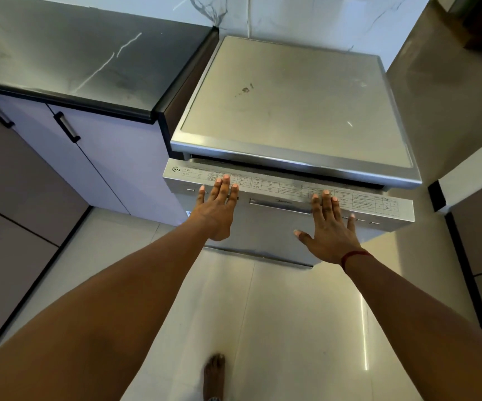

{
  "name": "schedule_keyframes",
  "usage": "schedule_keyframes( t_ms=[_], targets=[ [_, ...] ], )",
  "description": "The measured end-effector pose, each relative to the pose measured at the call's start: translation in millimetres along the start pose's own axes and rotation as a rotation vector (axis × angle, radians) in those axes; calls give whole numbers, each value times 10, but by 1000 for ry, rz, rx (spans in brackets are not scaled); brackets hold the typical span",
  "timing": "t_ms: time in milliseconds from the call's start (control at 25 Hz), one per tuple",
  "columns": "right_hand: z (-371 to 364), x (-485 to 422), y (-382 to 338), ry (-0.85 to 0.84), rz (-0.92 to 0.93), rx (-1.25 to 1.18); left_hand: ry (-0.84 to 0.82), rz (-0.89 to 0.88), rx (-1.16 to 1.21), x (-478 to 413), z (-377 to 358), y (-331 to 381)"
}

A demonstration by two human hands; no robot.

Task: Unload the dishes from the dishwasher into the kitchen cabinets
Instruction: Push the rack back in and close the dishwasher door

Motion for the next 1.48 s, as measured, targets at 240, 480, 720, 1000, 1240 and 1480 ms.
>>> schedule_keyframes(
  t_ms=[240, 480, 720, 1000, 1240, 1480],
  targets=[
    [96, -304, 97, 87, -39, 78, 143, -8, 60, -305, 80, -22],
    [19, -393, 211, 225, -12, 226, 253, -49, 37, -410, 50, -84],
    [218, -378, 90, 394, -7, 293, 518, -120, 55, -397, 174, -62],
    [646, -872, 106, 321, 7, 256, 460, -56, 106, -900, 654, -65],
    [660, -906, 135, 310, 50, 294, 544, -67, 209, -878, 665, -64],
    [622, -974, 74, 417, -11, 344, 624, 20, 267, -910, 669, 35]
  ],
)
Point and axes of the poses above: each hand's wrist, its own x-axis away from the middle knuckle, its own z-axis out of the back of the hand, y = z × x, the point moved 5 cm from there along -x, towards the middle knuckle, and after that the axes turned 12 degrees about z, right-handed, at the moved point
